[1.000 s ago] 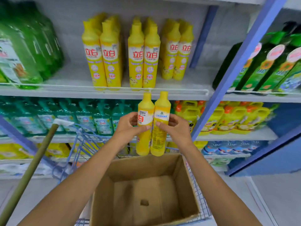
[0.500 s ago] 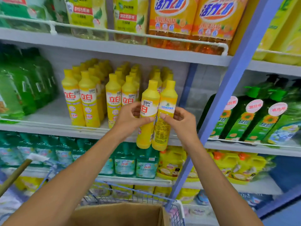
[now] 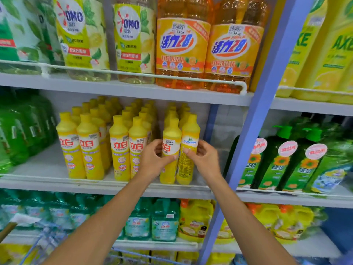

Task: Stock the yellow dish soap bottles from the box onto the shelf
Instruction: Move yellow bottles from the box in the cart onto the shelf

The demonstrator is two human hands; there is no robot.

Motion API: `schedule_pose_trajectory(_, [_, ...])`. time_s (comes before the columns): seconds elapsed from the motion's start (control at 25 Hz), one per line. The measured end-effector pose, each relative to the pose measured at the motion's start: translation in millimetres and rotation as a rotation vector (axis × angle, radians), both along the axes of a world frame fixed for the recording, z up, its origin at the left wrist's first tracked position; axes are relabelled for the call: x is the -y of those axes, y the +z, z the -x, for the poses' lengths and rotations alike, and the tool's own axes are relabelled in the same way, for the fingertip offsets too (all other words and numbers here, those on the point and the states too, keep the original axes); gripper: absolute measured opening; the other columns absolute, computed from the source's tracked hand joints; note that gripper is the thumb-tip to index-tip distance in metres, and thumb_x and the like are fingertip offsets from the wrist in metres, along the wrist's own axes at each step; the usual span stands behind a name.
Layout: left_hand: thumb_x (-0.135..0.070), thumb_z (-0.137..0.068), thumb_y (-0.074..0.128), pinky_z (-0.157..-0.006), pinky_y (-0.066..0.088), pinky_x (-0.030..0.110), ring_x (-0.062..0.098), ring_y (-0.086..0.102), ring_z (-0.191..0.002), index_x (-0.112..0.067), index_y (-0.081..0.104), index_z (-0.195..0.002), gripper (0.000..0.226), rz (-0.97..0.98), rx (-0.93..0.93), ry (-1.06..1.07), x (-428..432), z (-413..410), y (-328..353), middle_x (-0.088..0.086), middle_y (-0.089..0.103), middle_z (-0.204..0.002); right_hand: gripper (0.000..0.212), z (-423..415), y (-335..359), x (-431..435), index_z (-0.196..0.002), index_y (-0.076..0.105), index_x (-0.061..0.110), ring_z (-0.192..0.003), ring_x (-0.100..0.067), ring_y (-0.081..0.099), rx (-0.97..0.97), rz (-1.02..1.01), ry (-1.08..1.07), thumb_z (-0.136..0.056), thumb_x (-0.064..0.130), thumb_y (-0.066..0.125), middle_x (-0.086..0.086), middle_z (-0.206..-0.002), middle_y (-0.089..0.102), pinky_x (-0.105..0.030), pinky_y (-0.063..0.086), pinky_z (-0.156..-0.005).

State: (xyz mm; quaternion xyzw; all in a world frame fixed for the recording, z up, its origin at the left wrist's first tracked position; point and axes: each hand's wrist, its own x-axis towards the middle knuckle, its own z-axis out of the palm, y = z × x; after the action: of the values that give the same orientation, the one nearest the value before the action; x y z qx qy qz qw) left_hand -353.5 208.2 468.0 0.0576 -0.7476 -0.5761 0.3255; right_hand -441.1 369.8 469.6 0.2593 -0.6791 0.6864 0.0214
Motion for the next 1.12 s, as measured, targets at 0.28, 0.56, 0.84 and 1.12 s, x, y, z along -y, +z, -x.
schedule_pose_trajectory(0.28, [-0.016,-0.072,0.09,-0.09,0.058,0.032,0.011,0.07,-0.105,-0.013,0.062,-0.125,0.06,-0.029,0.022,-0.013,5.8,10.5,-25.6,-0.003,0.073,-0.115,0.051,9.1,-33.1,-2.3,-0.125,0.062,0.019,-0.11,-0.013,0.07,0.046,-0.007,0.052,-0.079,0.011,0.084,-0.001,-0.119,0.073,-0.028,0.057,-0.091])
schedule_pose_trajectory(0.56, [-0.006,-0.078,0.083,-0.097,0.054,0.023,0.007,0.067,-0.115,-0.012,0.062,-0.131,0.057,-0.072,0.134,-0.198,16.0,0.6,-36.8,-0.004,0.072,-0.122,0.058,6.8,-50.3,-12.5,-0.14,0.053,0.019,-0.12,-0.01,0.065,0.048,-0.141,0.142,-0.087,0.016,0.078,0.006,-0.129,0.068,-0.032,0.054,-0.1])
schedule_pose_trajectory(0.84, [-0.006,-0.076,0.085,-0.084,0.051,0.009,-0.004,0.066,-0.107,-0.013,0.06,-0.127,0.057,-0.007,0.154,-0.153,15.3,4.4,-39.4,-0.004,0.07,-0.12,0.062,9.6,-61.6,-7.6,-0.138,0.05,0.022,-0.118,-0.005,0.064,0.008,-0.209,0.071,-0.085,0.023,0.081,0.01,-0.129,0.066,-0.031,0.055,-0.1])
schedule_pose_trajectory(1.12, [-0.013,-0.069,0.092,-0.081,0.055,0.013,-0.004,0.068,-0.099,-0.018,0.061,-0.117,0.058,0.042,0.181,-0.087,14.6,6.9,-37.0,-0.011,0.071,-0.11,0.069,8.6,-58.2,-1.9,-0.134,0.049,0.026,-0.112,-0.004,0.065,0.035,-0.247,-0.011,-0.077,0.04,0.085,0.011,-0.125,0.066,-0.029,0.056,-0.094])
